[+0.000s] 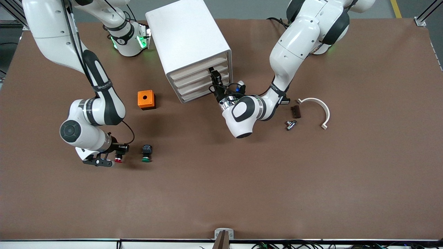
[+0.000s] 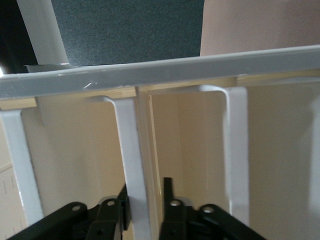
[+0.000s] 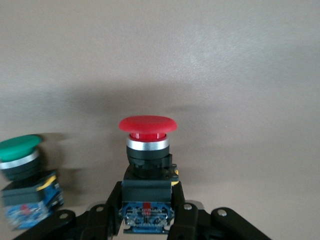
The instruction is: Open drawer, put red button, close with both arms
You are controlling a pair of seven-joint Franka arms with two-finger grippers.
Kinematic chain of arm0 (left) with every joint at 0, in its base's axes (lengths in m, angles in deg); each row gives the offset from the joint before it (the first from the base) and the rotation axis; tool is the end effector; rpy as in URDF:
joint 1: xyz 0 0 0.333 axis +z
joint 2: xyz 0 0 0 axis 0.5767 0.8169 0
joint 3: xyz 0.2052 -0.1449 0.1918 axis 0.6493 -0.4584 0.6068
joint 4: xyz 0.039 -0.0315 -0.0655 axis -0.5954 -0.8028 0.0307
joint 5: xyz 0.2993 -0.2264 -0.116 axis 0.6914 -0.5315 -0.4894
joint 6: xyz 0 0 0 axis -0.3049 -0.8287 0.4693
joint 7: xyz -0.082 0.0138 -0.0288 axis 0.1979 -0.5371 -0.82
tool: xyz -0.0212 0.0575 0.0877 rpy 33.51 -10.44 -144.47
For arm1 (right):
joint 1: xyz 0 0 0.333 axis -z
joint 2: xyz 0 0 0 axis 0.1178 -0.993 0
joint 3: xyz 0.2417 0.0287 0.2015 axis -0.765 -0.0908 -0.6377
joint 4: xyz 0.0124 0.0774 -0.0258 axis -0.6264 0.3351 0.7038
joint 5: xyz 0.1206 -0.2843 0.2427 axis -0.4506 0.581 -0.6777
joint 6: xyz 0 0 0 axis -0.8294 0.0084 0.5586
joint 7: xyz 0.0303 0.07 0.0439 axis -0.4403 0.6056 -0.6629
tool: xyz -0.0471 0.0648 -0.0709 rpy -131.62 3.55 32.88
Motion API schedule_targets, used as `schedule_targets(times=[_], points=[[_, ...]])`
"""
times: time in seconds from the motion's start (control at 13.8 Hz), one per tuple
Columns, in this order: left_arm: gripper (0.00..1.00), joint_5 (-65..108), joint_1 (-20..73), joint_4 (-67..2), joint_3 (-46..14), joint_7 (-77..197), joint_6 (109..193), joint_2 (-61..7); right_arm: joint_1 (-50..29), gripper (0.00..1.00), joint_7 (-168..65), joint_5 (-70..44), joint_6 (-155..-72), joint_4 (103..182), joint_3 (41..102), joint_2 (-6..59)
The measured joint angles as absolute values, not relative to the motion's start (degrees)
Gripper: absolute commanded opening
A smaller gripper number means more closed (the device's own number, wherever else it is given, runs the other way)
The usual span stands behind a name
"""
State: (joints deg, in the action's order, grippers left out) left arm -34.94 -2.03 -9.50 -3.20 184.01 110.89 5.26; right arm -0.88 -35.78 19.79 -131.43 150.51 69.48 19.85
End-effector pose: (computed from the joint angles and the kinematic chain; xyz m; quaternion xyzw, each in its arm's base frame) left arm 0.4162 -0.5186 0.1551 -0.4149 -0.5961 0.5824 0.3651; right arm 0.6302 0.0492 0.2236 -0.9963 0.0776 0.0373 0.0038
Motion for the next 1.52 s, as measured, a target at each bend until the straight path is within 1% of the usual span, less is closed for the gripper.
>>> schedule_targets(times=[0.14, 0.29, 0.51, 0.87, 1.16, 1.52], points=[[0.11, -35.4, -2.1, -9.5, -3.2, 185.0, 111.0, 5.3, -0.9, 0.00, -32.8, 19.8, -127.4, 150.2, 69.4, 22.8], [0.09, -36.1, -2.1, -9.5, -3.2, 186.4, 111.1, 5.3, -1.3, 0.00, -28.7, 19.7, -124.5, 150.2, 69.1, 25.6], [0.09, -36.1, -2.1, -9.6, -3.1, 187.6, 111.2, 5.3, -3.7, 0.00, -20.1, 19.7, -120.9, 150.0, 68.9, 29.3], [0.09, -36.3, -0.7, -9.5, -2.8, 187.9, 111.1, 5.3, -11.6, 0.00, -1.6, 19.5, -113.8, 146.5, 68.6, 33.6], [0.09, -36.4, 3.7, -9.4, -2.7, 187.9, 111.0, 5.3, -19.3, 0.00, 12.6, 19.0, -113.3, 145.8, 68.5, 34.3], [0.09, -36.6, 8.3, -9.1, -2.5, 187.9, 111.6, 5.3, -25.2, 0.00, 24.2, 18.3, -113.5, 145.5, 68.5, 34.4]])
